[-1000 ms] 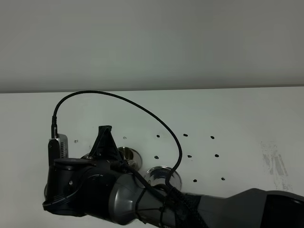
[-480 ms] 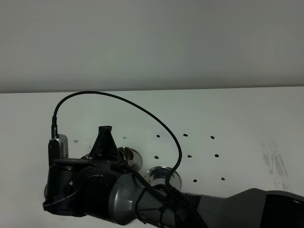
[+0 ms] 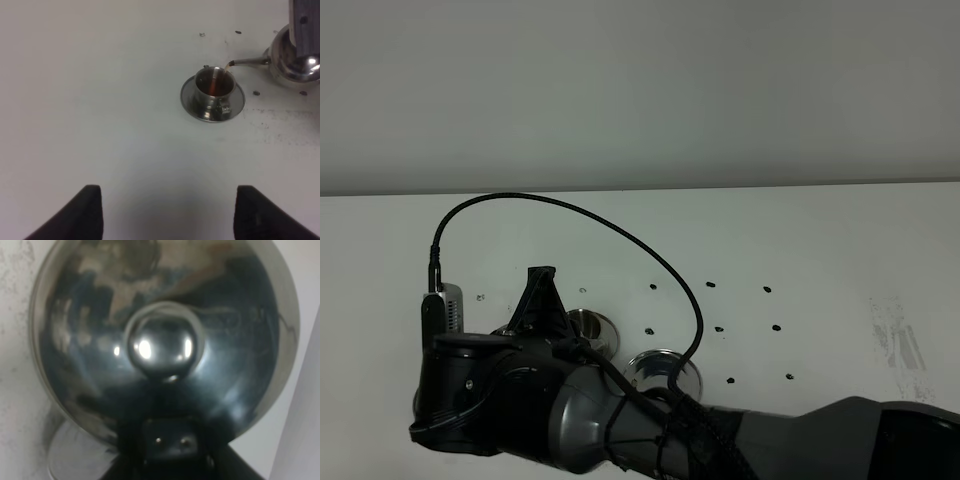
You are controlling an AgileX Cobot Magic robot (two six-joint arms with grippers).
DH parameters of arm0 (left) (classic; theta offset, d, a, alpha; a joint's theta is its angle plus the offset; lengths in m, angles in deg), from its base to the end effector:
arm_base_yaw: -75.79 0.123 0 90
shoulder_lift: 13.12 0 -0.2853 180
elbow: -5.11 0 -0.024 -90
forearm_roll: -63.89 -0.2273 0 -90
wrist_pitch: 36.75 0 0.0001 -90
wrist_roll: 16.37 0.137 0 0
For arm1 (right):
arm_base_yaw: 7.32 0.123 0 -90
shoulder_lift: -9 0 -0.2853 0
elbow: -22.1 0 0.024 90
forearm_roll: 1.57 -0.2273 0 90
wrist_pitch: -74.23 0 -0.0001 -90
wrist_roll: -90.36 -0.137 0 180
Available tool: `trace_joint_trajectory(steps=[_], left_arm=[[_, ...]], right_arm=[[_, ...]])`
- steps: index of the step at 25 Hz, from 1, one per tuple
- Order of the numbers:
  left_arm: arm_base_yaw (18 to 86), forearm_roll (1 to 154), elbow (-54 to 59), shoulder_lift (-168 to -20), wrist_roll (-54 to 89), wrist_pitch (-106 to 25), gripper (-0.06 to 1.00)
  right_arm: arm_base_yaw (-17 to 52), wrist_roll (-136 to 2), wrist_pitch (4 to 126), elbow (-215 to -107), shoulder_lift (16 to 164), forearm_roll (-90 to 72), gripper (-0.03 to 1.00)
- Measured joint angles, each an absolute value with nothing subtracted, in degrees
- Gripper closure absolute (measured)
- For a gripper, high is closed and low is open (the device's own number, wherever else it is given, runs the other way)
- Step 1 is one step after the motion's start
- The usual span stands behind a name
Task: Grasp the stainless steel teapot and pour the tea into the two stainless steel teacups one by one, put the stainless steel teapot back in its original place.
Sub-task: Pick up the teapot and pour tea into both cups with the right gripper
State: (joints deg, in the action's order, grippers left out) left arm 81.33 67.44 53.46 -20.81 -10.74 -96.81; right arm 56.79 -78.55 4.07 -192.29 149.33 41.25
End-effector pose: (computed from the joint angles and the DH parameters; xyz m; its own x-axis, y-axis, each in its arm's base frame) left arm 0.0159 -0.0058 0.2479 -0.4394 0.0249 -0.8979 -0.0189 0.9991 0.0369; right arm 0.2812 0.3786 0.1621 -0.0706 -0.9870 0.1443 -0.7693 -0.0382 -0.6377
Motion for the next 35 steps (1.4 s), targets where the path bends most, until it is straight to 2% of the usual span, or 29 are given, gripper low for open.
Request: trace_joint_trajectory(steps=[10, 19, 30, 35], left_arm=[[81.33, 67.44, 53.46, -20.81, -10.68, -96.81, 0.33], [81.33, 67.44, 53.46, -20.81, -10.68, -96.81, 0.33], [81.33, 67.44, 53.46, -20.81, -10.68, -96.81, 0.33], [81.33, 67.44, 53.46, -20.81, -10.74, -96.81, 0.33]], right_arm=[[56.84, -79.31, 4.03, -194.68, 146.73, 35.35, 0.76], [56.26, -86.57, 3.81, -194.89, 140.12, 27.4, 0.76], [54.62, -91.18, 3.27, -194.95, 139.65, 18.64, 0.76], [53.64, -91.93, 3.45, -191.17, 139.65, 17.66, 0.76]])
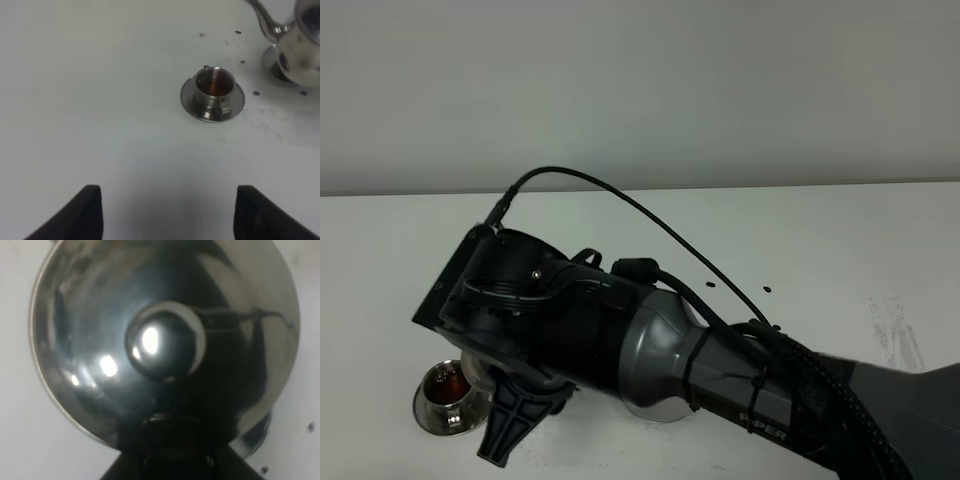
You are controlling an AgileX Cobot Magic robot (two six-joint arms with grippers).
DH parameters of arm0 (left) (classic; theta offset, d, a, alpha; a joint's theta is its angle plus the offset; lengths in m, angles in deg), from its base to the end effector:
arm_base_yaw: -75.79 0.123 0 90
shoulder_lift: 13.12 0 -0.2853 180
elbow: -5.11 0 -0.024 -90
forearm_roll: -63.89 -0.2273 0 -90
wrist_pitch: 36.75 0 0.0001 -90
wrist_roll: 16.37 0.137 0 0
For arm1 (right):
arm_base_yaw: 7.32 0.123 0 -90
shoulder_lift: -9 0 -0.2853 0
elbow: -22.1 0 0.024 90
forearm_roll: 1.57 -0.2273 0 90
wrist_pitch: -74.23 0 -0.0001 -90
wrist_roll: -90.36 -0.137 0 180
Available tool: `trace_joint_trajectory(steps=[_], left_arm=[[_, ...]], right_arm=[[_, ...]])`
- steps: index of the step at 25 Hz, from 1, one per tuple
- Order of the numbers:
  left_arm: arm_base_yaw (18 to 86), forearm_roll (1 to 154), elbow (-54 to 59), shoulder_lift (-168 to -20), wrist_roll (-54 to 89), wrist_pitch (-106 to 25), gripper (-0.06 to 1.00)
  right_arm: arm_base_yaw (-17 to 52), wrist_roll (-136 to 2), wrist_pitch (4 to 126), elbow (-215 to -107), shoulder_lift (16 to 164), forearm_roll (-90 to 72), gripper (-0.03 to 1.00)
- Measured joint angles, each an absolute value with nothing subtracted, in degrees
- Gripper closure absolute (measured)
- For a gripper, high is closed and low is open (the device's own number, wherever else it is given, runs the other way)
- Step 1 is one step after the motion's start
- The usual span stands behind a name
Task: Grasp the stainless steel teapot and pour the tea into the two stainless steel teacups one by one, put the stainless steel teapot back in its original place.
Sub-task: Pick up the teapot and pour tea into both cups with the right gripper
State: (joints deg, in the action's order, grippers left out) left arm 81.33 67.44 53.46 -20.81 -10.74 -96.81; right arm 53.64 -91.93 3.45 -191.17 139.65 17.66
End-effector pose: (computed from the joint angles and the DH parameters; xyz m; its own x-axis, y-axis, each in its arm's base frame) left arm 0.0159 -0.0058 0.2479 -0.4394 0.0249 -0.8979 -0.0189 0.9991 0.0369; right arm 0.2524 0.3669 0.2071 -0.4127 -0.8887 -0.1999 -0.8302 0.4572 -0.3189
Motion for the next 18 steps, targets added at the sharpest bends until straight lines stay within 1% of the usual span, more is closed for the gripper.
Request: trace_joint_trajectory(steps=[4, 18], left_arm=[[81.33, 67.44, 53.46, -20.81, -10.74, -96.81, 0.33], [81.33, 67.44, 53.46, -20.81, -10.74, -96.81, 0.33]], right_arm=[[53.25, -93.26, 3.73, -188.36, 139.72, 16.82, 0.76], [52.37, -93.8, 15.0, -180.42, 139.72, 9.99, 0.76]])
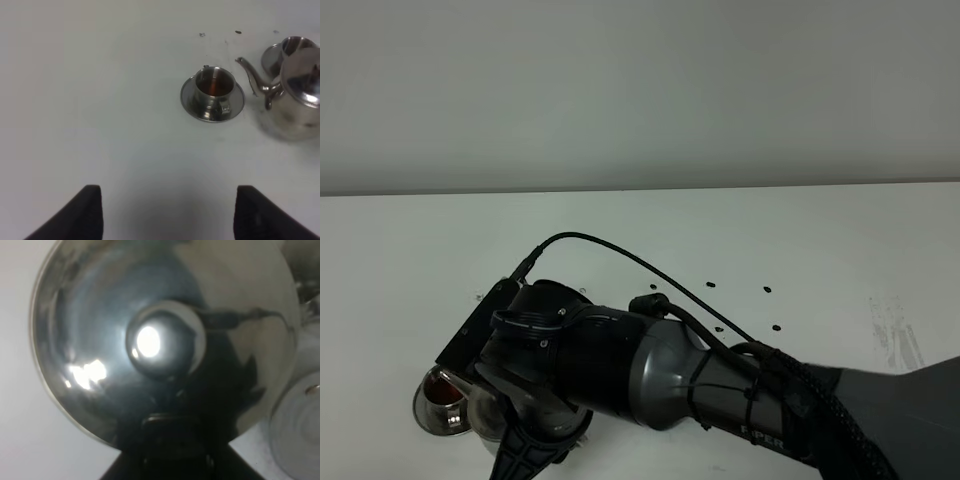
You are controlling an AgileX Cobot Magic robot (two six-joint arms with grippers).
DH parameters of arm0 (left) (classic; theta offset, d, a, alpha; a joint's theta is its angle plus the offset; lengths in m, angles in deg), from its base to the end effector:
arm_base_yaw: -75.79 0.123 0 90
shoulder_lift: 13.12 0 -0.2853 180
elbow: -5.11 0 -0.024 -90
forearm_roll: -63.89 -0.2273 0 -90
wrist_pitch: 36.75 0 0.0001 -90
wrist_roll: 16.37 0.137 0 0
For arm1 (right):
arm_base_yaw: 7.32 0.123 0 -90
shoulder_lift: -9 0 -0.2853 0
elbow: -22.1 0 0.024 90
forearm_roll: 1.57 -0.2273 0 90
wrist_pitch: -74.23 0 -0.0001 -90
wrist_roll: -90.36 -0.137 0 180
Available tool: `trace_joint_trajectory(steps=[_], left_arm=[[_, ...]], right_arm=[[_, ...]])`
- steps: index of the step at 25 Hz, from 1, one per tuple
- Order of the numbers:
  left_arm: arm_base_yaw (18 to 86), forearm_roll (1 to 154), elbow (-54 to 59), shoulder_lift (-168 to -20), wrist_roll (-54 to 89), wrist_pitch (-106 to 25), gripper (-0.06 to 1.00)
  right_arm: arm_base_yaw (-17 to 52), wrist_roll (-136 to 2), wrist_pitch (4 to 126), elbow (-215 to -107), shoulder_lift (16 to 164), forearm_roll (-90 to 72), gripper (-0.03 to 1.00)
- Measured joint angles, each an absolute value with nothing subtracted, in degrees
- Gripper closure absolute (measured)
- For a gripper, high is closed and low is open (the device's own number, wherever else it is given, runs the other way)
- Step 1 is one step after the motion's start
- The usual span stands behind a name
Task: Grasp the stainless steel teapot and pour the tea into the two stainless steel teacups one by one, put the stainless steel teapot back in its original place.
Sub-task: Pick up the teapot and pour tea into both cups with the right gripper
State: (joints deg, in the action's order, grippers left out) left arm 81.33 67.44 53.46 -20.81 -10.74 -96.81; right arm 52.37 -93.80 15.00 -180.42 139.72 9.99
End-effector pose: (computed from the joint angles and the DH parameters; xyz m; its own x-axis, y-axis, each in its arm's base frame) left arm 0.0159 -0.0058 0.2479 -0.4394 0.0249 -0.8979 -0.0189 0.9991 0.0369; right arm 0.2424 0.3680 0.1596 -0.4650 -0.8573 -0.2210 -0.8459 0.5039 -0.1748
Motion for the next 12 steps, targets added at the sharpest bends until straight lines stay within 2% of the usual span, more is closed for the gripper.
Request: trace_joint_trajectory(steps=[12], left_arm=[[81.33, 67.44, 53.46, -20.81, -10.74, -96.81, 0.33]], right_arm=[[52.35, -93.7, 16.59, -180.26, 141.46, 8.34, 0.76]])
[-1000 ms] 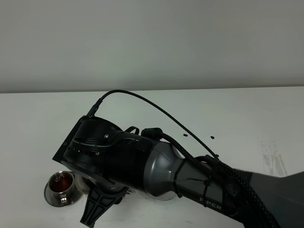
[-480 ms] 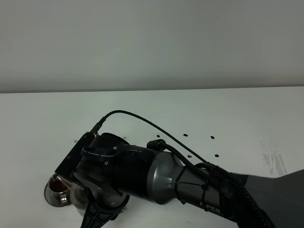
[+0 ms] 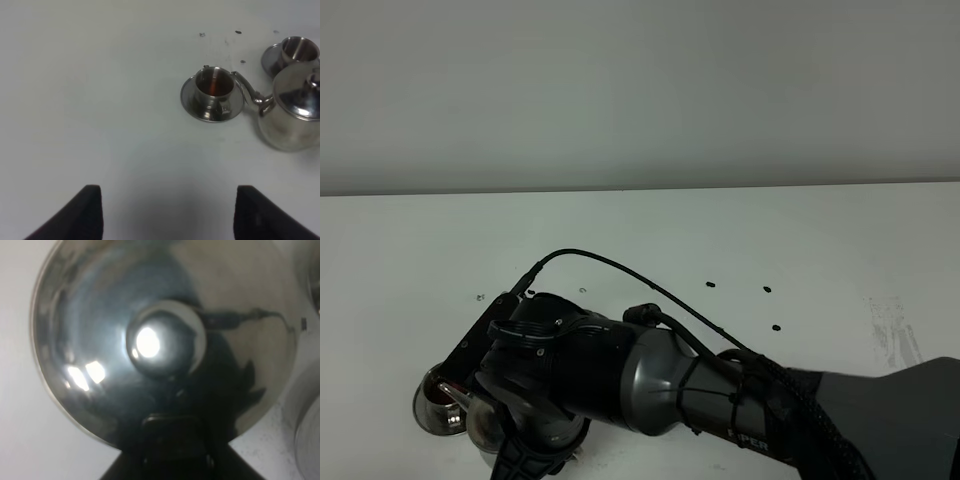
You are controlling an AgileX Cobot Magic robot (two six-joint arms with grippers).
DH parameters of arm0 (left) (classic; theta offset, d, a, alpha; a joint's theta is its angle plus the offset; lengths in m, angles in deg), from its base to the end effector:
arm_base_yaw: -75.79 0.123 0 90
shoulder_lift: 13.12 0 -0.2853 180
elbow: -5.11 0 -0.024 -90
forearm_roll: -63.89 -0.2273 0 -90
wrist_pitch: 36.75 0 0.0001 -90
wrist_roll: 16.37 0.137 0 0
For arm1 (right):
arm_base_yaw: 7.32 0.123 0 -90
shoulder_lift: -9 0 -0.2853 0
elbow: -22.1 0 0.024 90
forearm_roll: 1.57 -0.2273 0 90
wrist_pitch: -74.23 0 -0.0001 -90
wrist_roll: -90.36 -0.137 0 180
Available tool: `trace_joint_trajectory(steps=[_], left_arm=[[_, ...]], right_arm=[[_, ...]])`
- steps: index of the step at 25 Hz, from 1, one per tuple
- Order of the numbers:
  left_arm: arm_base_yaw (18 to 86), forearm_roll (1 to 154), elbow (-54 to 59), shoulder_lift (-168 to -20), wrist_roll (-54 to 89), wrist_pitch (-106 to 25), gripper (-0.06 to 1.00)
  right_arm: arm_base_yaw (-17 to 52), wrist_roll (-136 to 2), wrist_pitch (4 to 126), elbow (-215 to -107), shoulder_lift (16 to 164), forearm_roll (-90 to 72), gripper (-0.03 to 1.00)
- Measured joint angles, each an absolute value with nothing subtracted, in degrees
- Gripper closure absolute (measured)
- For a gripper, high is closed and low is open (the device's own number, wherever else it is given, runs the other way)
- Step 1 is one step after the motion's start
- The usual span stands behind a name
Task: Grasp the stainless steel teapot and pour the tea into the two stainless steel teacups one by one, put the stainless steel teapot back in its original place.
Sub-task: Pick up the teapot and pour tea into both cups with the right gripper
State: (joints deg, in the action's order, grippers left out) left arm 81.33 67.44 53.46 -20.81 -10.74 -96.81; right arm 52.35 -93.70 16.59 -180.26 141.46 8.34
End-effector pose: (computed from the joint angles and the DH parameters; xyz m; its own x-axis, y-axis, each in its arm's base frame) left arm 0.0159 -0.0058 0.2479 -0.4394 0.0249 -0.8979 -0.0189 0.9991 0.0369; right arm 0.2414 0.3731 0.1456 -0.4738 -0.8538 -0.2158 -0.8487 0.5081 -0.1467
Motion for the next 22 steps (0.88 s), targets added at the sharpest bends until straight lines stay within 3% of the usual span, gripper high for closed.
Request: trace_joint_trajectory(steps=[22], left_arm=[[81.33, 67.44, 53.46, -20.81, -10.68, -96.81, 0.33]], right_arm=[[52.3, -91.17, 18.68, -180.26, 143.45, 5.81, 0.76]])
